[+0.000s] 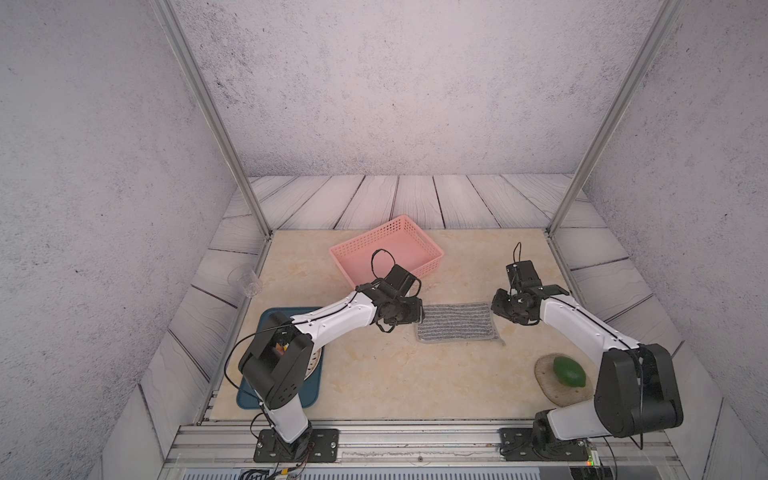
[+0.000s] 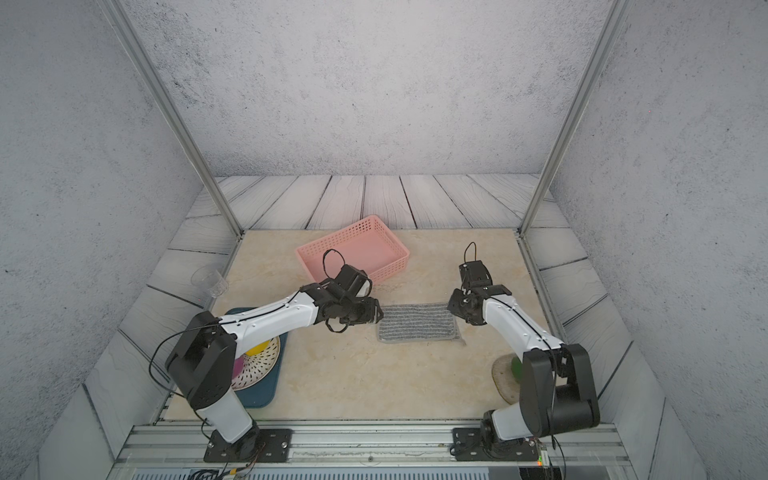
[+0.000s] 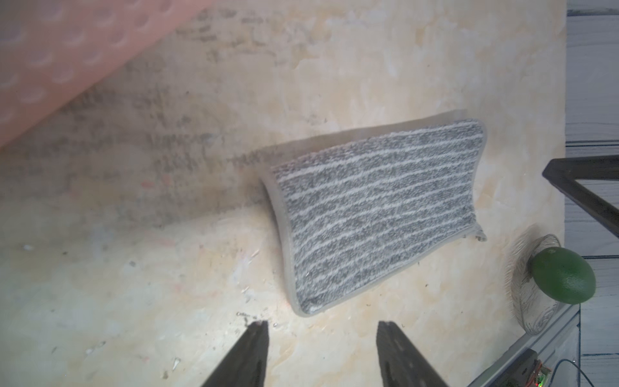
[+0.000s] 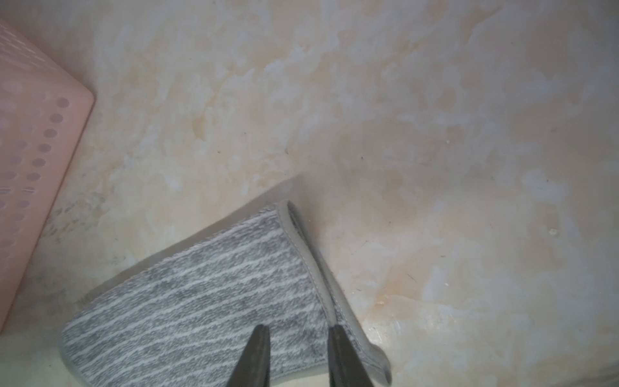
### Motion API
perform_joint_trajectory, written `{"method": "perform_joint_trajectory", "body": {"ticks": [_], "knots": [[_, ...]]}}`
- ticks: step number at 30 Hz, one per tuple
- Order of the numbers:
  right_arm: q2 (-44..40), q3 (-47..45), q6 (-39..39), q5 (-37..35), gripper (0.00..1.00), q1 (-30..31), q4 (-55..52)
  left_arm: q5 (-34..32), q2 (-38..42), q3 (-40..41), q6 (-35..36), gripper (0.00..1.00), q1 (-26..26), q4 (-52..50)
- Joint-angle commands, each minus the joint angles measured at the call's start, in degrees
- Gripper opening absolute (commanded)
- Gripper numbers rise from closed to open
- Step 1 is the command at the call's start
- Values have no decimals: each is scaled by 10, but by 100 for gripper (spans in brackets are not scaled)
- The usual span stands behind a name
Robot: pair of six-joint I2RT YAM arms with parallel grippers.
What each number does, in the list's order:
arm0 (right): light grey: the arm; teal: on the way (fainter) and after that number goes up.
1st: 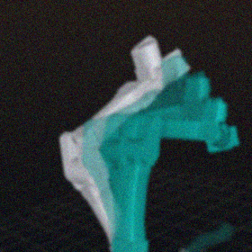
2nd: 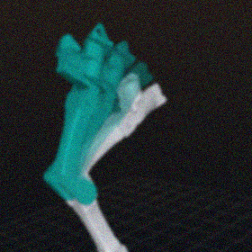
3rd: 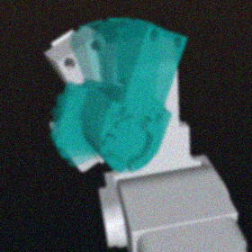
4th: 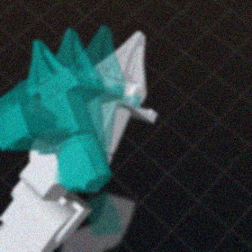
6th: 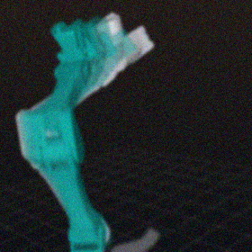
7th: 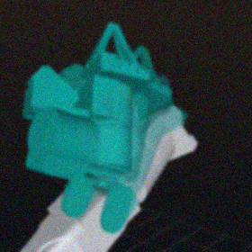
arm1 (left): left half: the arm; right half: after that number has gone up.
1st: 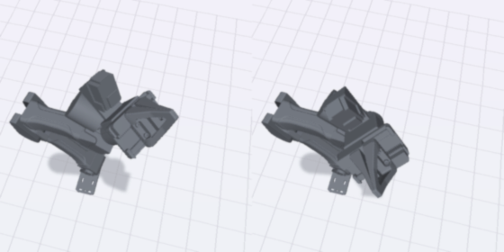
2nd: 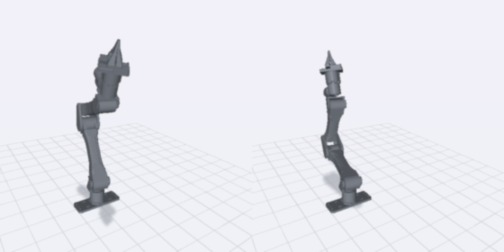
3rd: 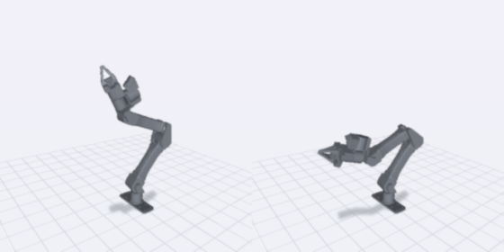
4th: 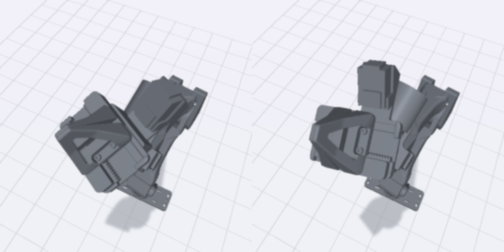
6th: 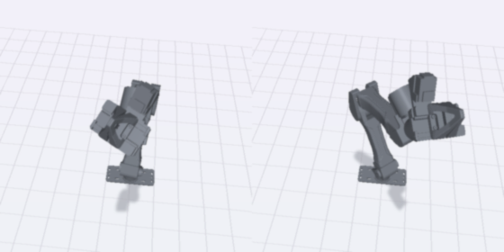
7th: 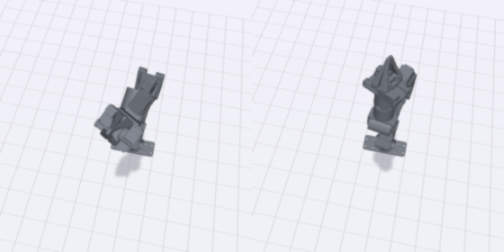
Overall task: Fold the square dishcloth
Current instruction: Adjust the cleaning item at the center of the board.
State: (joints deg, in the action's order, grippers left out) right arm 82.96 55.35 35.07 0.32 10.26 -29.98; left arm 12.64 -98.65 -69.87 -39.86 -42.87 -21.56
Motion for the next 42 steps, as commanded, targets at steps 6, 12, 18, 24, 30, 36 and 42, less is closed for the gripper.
{"method": "perform_joint_trajectory", "body": {"ticks": [6, 12, 18, 24, 30, 36, 42], "knots": [[88, 43, -1, 98, 21, -2, 63, 21, -85, -55, 62, 42, -1, 49], [153, 65, 13, 108, 17, -5, 78, 22, -150, -77, 73, 32, 1, 60], [201, 79, 15, 119, 16, -20, 87, 13, -190, -78, 67, 26, 21, 62], [248, 102, 9, 129, 15, -34, 89, 7, -206, -73, 65, 26, 33, 62], [277, 129, -7, 141, 14, -44, 80, 12, -201, -54, 63, 27, 33, 66], [259, 149, -38, 130, 15, -48, 52, 10, -170, -31, 64, 34, 33, 64], [216, 156, -65, 101, 17, -48, 5, 21, -111, -20, 63, 57, 29, 58]]}}
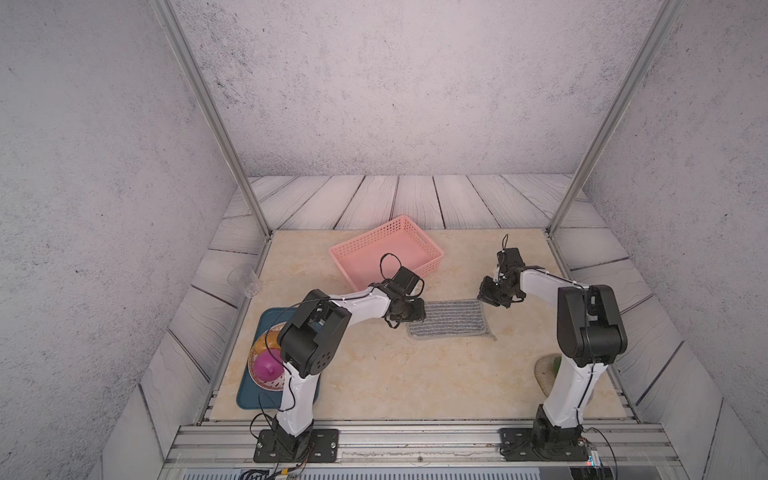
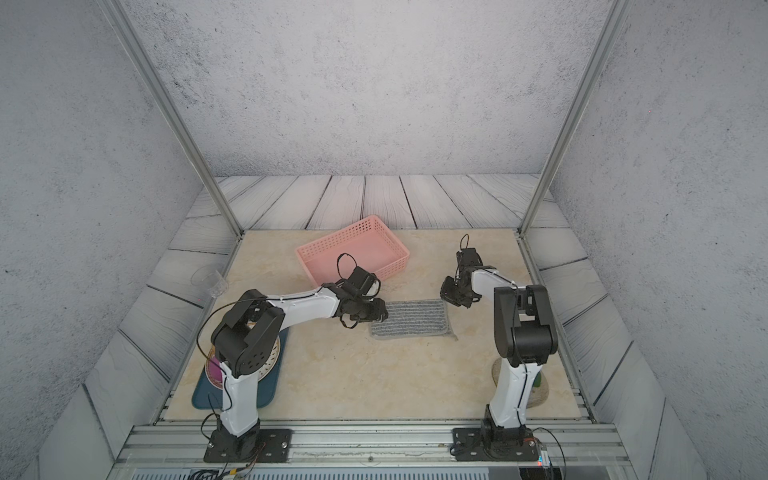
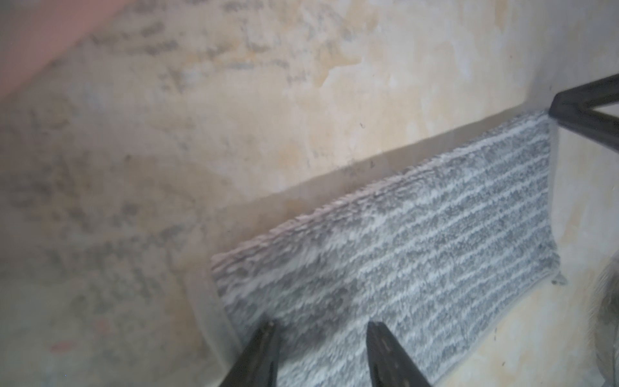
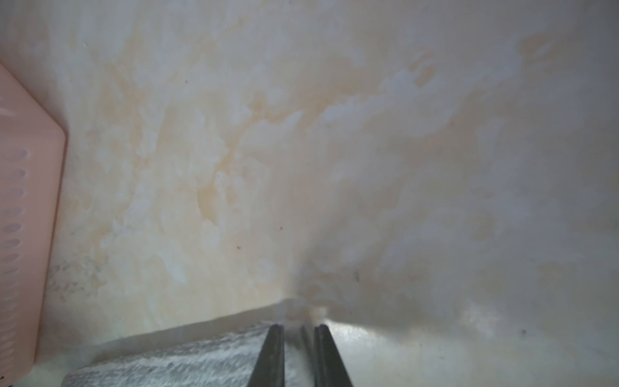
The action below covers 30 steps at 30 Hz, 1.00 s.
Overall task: Fold the square dishcloth
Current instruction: Adjust the cleaning item at the center of the board.
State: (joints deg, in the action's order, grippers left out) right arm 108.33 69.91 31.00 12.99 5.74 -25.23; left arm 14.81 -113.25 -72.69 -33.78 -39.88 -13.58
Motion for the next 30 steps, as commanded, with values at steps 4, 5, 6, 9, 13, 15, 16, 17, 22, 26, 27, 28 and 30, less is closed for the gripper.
{"method": "perform_joint_trajectory", "body": {"ticks": [4, 5, 6, 9, 13, 15, 16, 17, 22, 26, 27, 28, 30], "knots": [[-65, 1, -29, -36, 19, -3, -72, -1, 73, 11, 0, 62, -9, -29], [-70, -2, -30, -35, 20, -3, -80, -1, 82, 14, -1, 62, -10, -29], [-77, -7, -30, -33, 21, -3, -89, -2, 89, 18, -4, 63, -11, -29], [-95, -29, -32, -24, 26, -3, -104, -6, 109, 35, -10, 63, -12, -29], [-120, -67, -30, -12, 33, -1, -105, -33, 120, 58, -8, 58, -12, -34], [-131, -85, -28, -6, 35, -2, -102, -51, 121, 65, -6, 55, -12, -42], [-134, -92, -28, -5, 35, -1, -102, -61, 120, 68, -5, 55, -12, -46], [-136, -98, -27, -5, 35, 0, -102, -67, 119, 73, -4, 55, -13, -47], [-134, -121, -24, -3, 35, 2, -97, -90, 102, 77, 4, 55, -13, -53], [-128, -124, -23, -1, 35, 4, -92, -105, 77, 68, 12, 53, -14, -65], [-127, -124, -22, -1, 35, 5, -91, -106, 70, 65, 12, 52, -14, -65], [-125, -125, -22, -1, 35, 6, -90, -105, 63, 63, 13, 51, -15, -64], [-122, -125, -21, 0, 35, 7, -88, -102, 52, 59, 14, 49, -16, -64]]}}
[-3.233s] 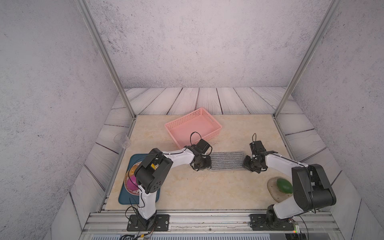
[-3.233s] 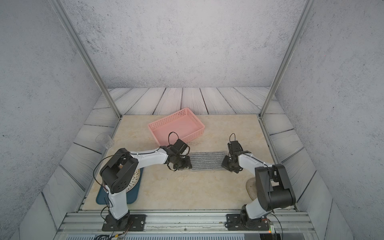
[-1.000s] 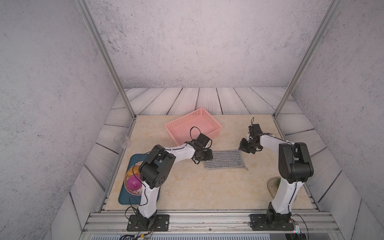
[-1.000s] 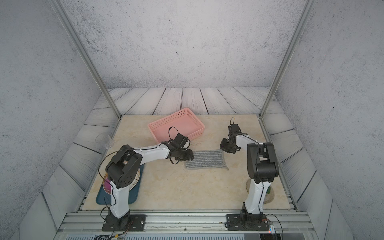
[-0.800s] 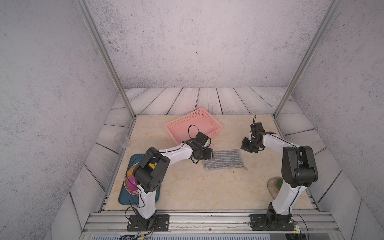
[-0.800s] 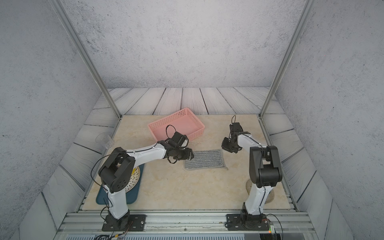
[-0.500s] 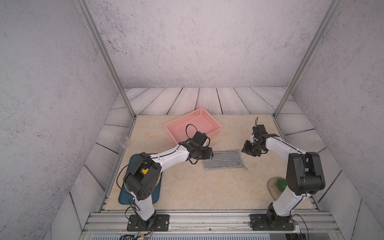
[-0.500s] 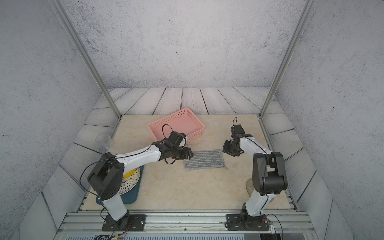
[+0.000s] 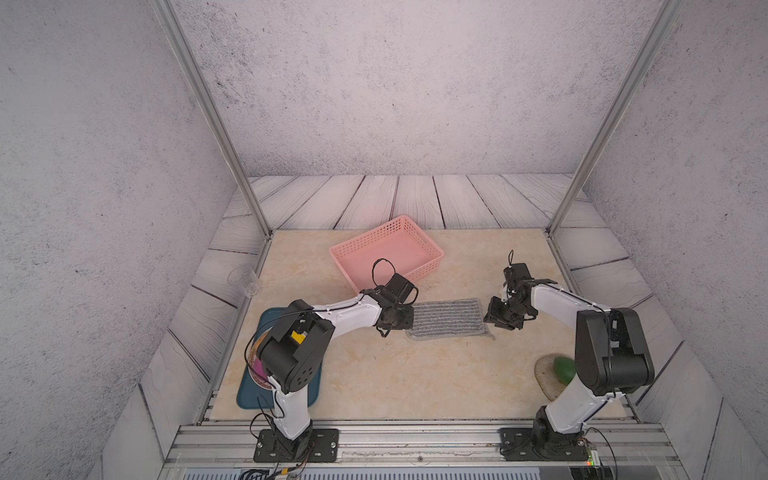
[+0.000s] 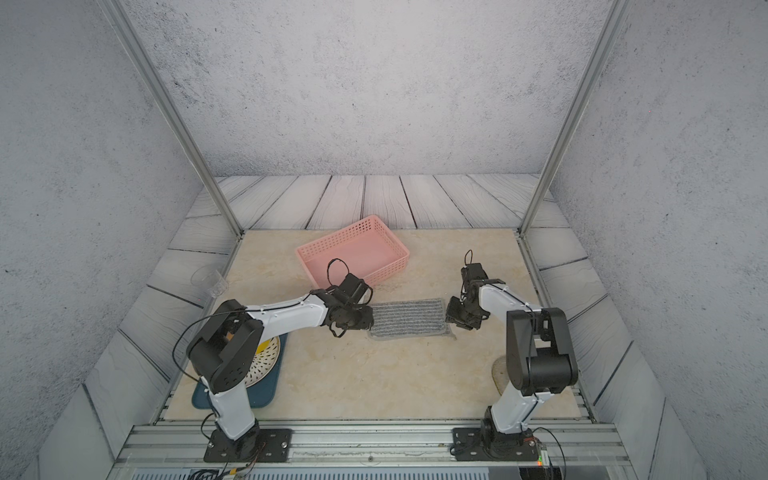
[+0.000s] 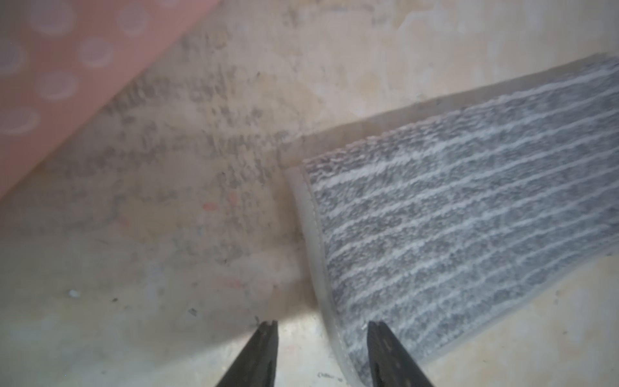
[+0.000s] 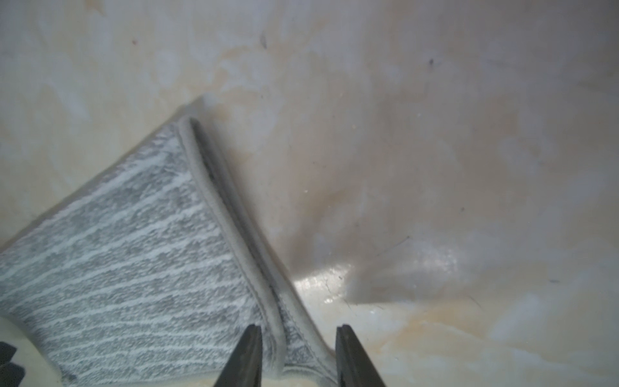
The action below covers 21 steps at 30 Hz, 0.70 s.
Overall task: Fold the square dishcloth
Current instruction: Adjust the cleaning item at the center of the board, then fold the cleaning item at the center of the board.
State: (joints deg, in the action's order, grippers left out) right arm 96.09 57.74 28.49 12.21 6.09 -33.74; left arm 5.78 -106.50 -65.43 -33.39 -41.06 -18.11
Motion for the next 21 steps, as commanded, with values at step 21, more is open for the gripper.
{"method": "perform_joint_trajectory", "body": {"ticks": [21], "knots": [[42, -20, 23, 35, 16, 16, 27, -3, -36, -11, 1, 42, -9, -18]]}}
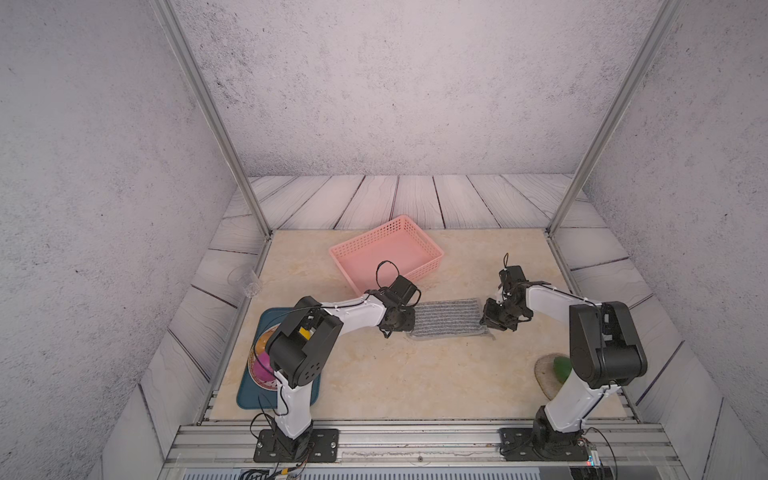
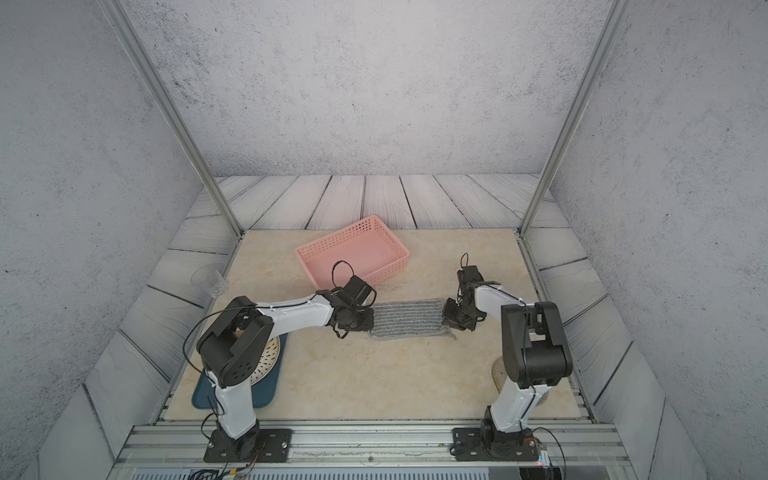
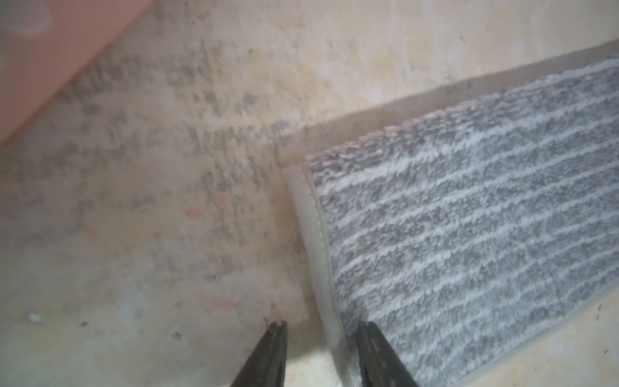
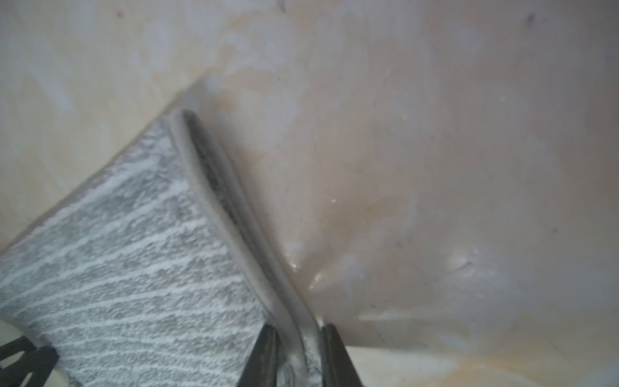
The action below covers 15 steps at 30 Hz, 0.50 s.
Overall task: Fold the square dishcloth
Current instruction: Fold the cleaning item at the center of the board.
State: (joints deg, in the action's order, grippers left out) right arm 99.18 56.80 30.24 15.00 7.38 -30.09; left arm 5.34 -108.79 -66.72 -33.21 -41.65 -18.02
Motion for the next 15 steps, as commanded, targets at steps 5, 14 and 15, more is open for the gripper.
{"method": "perform_joint_trajectory", "body": {"ticks": [5, 14, 15], "knots": [[8, -12, 8, 12, 5, 5, -12, 2, -14, 2, -3, 42, -5, -17], [-15, 11, 2, -53, 0, 5, -64, 16, -13, 6, -13, 41, -20, -14], [-19, 13, -1, -60, 0, 4, -68, 20, -11, 6, -16, 41, -21, -12]]}}
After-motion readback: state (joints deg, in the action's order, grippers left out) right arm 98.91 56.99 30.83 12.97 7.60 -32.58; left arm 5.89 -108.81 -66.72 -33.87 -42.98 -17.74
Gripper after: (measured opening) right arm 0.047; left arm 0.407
